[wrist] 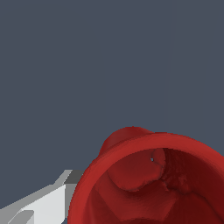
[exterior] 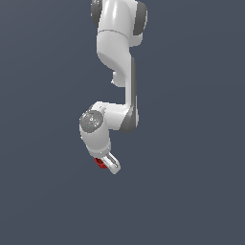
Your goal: Pick up the object and move it to a goal position.
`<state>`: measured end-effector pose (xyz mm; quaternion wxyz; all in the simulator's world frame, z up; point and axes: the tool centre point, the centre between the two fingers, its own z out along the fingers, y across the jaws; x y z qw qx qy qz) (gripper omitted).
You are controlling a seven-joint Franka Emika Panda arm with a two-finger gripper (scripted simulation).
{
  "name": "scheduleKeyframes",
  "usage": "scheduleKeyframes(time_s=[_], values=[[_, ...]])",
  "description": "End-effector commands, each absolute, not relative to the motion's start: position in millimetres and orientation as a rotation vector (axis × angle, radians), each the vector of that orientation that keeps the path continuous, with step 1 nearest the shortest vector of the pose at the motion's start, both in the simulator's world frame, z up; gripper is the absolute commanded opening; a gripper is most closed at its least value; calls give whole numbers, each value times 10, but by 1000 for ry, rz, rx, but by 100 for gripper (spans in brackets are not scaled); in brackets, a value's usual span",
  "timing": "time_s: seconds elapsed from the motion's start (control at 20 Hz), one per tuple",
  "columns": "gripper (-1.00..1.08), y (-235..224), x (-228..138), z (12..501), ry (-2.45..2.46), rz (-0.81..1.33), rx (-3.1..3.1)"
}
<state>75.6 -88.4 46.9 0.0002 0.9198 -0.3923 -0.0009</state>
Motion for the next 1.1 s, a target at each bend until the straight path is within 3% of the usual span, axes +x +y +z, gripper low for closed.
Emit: scheduleKeyframes(time_s=[0.0, 0.5, 1.05], values=[[-100, -866, 757, 491, -1232, -2, 2890], [-100, -534, 703, 910, -1232, -2, 2890], [-100, 262, 580, 1937, -1233, -1, 2889]])
